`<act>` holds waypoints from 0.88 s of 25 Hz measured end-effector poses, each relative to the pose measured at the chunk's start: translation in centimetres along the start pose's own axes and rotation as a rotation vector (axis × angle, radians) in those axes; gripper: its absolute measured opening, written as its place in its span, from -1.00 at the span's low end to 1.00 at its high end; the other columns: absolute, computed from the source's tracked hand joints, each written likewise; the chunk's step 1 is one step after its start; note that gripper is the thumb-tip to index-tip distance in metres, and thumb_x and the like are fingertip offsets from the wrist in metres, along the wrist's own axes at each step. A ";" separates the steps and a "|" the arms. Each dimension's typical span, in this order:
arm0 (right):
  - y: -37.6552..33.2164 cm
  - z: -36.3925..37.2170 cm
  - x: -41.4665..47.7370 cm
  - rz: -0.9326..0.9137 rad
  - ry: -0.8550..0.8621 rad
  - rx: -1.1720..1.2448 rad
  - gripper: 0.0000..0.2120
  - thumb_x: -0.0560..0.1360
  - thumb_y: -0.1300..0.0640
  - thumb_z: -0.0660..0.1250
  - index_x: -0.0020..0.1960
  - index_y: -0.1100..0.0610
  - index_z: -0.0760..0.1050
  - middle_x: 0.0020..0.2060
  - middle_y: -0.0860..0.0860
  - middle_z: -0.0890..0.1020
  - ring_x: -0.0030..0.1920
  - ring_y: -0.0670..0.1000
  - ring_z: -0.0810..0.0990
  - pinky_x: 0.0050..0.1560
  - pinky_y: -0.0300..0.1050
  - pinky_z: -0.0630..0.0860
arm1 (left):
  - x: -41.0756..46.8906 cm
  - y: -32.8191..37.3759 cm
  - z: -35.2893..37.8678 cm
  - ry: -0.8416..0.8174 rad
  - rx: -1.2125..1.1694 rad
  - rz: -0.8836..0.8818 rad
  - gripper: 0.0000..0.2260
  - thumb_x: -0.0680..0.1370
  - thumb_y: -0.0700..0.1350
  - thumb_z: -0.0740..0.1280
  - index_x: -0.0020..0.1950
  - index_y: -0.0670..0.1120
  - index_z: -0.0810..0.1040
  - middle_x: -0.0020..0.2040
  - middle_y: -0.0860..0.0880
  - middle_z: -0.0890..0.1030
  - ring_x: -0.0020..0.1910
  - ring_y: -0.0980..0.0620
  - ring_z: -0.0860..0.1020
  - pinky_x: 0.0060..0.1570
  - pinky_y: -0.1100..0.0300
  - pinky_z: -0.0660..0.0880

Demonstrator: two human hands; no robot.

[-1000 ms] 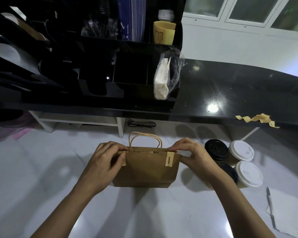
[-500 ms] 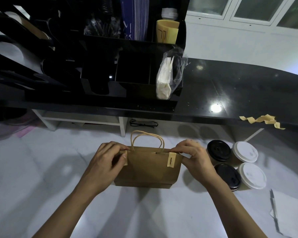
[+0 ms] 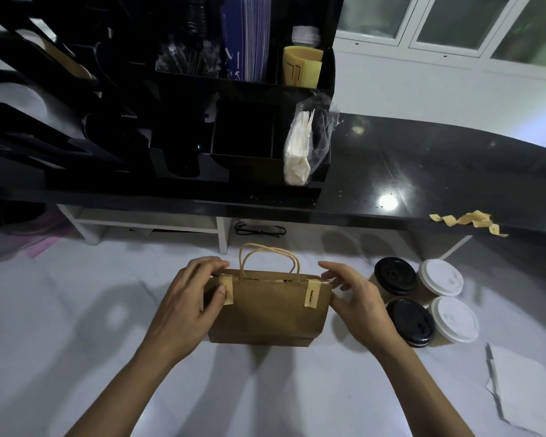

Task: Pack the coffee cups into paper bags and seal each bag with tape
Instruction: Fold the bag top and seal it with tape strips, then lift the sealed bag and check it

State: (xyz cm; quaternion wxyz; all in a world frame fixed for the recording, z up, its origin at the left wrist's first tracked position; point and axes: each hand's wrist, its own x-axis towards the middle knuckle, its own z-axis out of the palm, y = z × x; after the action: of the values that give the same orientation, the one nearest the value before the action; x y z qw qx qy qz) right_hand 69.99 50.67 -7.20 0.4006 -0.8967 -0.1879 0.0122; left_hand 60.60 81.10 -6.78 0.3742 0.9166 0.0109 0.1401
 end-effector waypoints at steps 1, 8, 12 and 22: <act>0.1 0.1 -0.5 0.044 0.025 0.027 -0.49 0.52 0.29 0.45 0.30 -0.21 0.49 0.05 -0.23 0.64 0.05 -0.12 0.59 0.05 -0.30 0.49 | -0.2 -0.2 0.1 0.014 -0.023 -0.016 -0.67 0.62 -0.06 0.29 0.39 0.12 0.42 0.34 0.18 0.40 0.32 0.14 0.41 0.22 0.17 0.45; -0.2 2.6 -4.3 0.291 0.007 0.169 -0.70 0.64 0.21 0.20 0.21 -0.18 0.46 -0.03 -0.27 0.69 0.02 -0.14 0.65 0.05 -0.01 0.60 | -2.6 -0.8 0.6 0.027 -0.220 -0.217 -0.54 0.55 0.16 0.20 0.46 0.16 0.31 0.35 0.09 0.40 0.22 0.11 0.49 0.07 0.19 0.50; -0.9 3.9 -5.8 0.380 0.013 0.243 -0.68 0.67 0.16 0.11 0.22 -0.26 0.40 -0.02 -0.27 0.69 0.06 -0.10 0.63 0.15 0.09 0.56 | -3.7 -0.8 1.2 -0.016 -0.241 -0.263 -0.61 0.56 0.19 0.13 0.39 0.19 0.32 0.26 0.08 0.47 0.16 0.14 0.52 -0.04 0.30 0.48; -3.1 5.7 -7.9 0.477 0.098 0.340 -0.72 0.71 0.00 0.06 0.28 -0.33 0.38 0.02 -0.32 0.66 0.14 -0.07 0.61 0.25 0.15 0.51 | -4.7 -1.2 0.7 -0.151 -0.327 -0.319 -0.67 0.64 0.04 0.26 0.35 0.28 0.26 0.25 0.14 0.50 0.16 0.15 0.55 0.01 0.33 0.48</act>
State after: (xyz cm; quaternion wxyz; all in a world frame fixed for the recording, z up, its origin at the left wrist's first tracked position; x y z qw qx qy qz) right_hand 60.61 53.91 -9.85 0.5397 -0.8350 0.0525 0.0940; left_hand 56.35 80.89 -9.27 0.5346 0.8385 0.1048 0.0103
